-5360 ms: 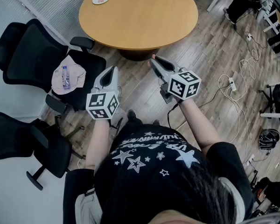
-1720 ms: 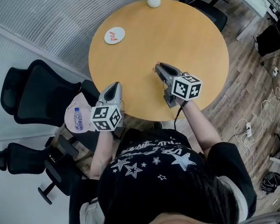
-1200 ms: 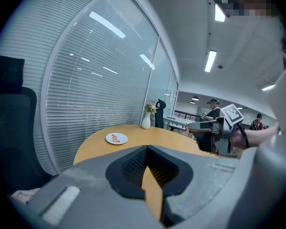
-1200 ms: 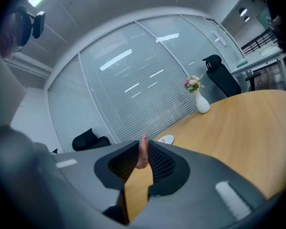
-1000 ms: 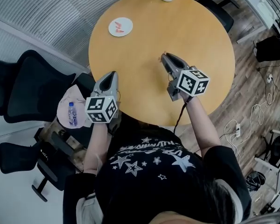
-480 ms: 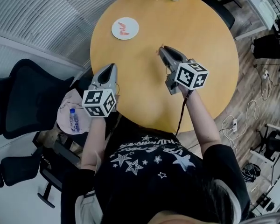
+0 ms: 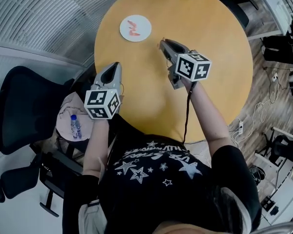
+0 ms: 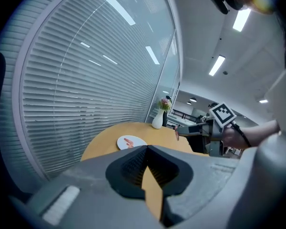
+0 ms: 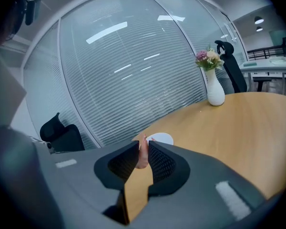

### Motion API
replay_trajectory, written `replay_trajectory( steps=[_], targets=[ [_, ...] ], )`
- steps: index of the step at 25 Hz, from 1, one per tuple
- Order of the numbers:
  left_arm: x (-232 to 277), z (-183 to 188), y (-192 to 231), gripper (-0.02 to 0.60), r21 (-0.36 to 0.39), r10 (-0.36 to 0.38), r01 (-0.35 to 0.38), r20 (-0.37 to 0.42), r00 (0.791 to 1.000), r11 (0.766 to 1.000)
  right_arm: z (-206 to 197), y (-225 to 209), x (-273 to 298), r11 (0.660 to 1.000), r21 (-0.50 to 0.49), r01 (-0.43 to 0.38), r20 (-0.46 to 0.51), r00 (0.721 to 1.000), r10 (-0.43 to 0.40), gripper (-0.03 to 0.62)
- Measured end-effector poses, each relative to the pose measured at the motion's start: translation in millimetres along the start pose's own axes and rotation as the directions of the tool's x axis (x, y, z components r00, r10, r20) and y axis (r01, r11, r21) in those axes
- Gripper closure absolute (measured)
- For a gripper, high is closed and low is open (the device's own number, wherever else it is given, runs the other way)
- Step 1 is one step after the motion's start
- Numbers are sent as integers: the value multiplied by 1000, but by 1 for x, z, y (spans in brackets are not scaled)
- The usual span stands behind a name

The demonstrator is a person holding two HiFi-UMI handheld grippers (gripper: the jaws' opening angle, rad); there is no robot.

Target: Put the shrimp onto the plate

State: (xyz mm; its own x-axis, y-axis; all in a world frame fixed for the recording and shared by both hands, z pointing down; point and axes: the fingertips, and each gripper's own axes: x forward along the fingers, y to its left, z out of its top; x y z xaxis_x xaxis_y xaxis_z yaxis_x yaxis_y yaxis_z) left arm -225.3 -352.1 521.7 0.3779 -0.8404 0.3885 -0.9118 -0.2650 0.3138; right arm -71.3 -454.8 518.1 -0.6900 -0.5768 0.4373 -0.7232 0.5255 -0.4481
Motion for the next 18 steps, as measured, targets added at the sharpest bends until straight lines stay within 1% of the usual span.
replay_trajectory(
  steps=[3, 8, 15, 18],
  targets=[
    [7, -1, 9, 580, -3, -2, 2, -9, 1000, 1000, 0, -4, 23, 999, 33, 7, -20, 1000, -6, 531],
    [18, -7, 24, 580, -6, -5, 5, -27, 1000, 1000, -2, -10, 57, 998, 47, 35, -53, 998, -33, 531],
    [35, -9, 38, 580, 3, -17, 17, -55, 998, 1000, -9, -34, 95, 987, 93, 130, -97, 988, -121, 530],
    [42, -11, 44, 580, 8, -19, 20, -70, 997, 1000, -12, -41, 112, 985, 81, 151, -114, 983, -141, 530]
  ],
)
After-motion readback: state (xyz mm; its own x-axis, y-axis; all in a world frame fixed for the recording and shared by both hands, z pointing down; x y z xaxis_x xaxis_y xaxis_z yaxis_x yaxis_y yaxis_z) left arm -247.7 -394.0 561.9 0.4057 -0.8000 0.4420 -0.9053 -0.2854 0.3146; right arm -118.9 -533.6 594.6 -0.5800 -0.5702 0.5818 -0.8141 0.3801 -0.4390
